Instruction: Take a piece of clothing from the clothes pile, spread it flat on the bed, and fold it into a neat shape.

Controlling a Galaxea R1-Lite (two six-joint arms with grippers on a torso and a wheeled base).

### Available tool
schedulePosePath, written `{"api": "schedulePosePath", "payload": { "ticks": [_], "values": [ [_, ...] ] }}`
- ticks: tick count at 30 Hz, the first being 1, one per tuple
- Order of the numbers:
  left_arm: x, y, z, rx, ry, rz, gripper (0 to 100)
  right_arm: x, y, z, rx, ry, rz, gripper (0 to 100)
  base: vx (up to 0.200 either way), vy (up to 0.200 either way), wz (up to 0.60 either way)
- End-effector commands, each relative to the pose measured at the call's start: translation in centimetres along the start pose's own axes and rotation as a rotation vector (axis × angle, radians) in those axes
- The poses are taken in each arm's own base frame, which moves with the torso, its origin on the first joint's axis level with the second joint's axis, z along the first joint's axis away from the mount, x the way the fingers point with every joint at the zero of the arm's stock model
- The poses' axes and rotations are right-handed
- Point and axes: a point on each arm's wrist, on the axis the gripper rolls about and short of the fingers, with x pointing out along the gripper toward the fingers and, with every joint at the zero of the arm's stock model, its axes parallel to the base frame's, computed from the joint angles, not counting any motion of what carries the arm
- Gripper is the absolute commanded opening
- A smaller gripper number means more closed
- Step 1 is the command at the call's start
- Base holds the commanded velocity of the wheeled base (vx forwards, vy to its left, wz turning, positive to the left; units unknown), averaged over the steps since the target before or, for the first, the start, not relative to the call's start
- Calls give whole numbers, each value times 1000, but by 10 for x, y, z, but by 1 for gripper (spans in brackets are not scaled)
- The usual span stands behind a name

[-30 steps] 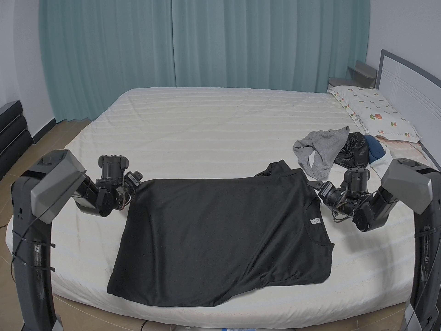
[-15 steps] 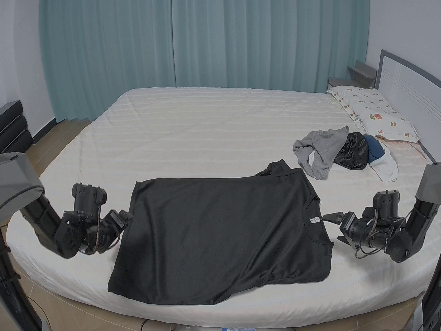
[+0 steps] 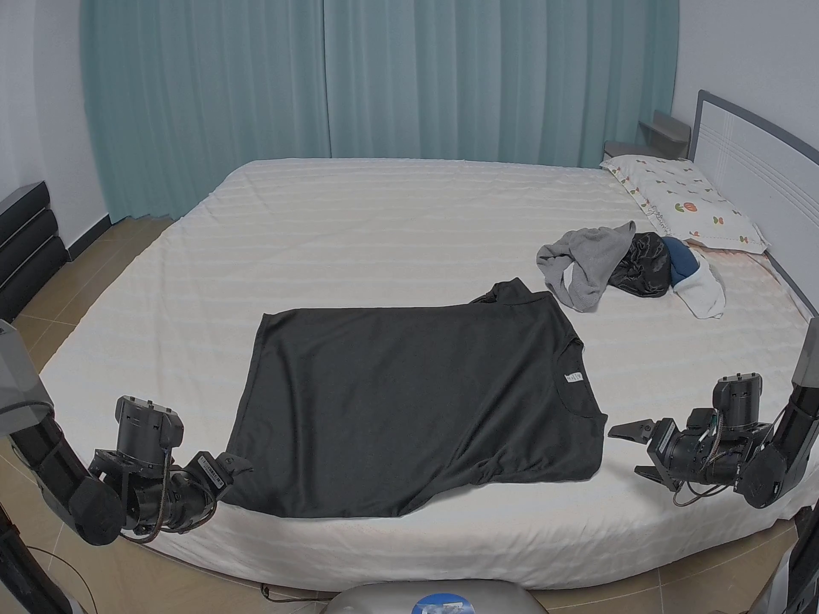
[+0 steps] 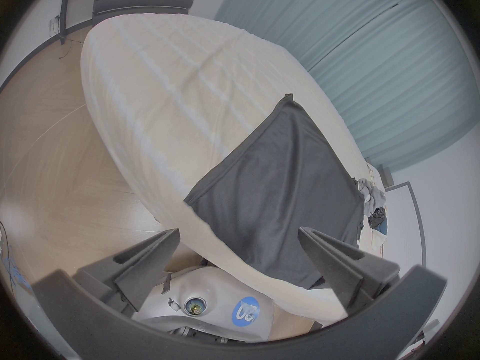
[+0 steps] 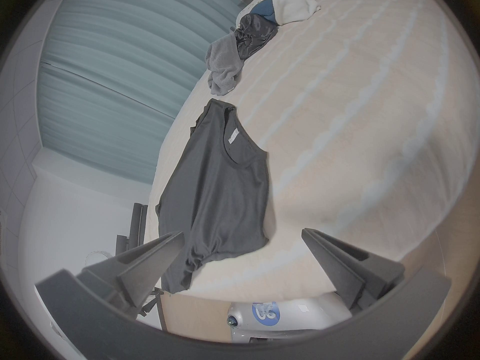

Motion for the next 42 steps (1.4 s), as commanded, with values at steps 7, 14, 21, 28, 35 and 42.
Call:
{"api": "schedulePosePath", "payload": {
  "ticks": [7,14,21,28,35,42],
  "values": [
    [49,18,-6,2,-45,73,100,5,-3,-3,2,20,-14,100,0,0,0],
    [62,19,-5,40,-91,67,100,6,-3,-4,0,24,-13,100,0,0,0],
    [71,14,0,39,-116,57,100,8,-3,-3,3,24,-13,100,0,0,0],
    [67,12,6,13,-139,41,0,7,1,-7,-14,34,-3,100,0,0,0],
    [44,-1,20,-73,-208,-49,0,27,10,-18,-60,86,7,100,0,0,0],
    [35,-3,32,-102,-255,-81,0,68,12,-18,-95,60,-41,100,0,0,0]
  ]
}}
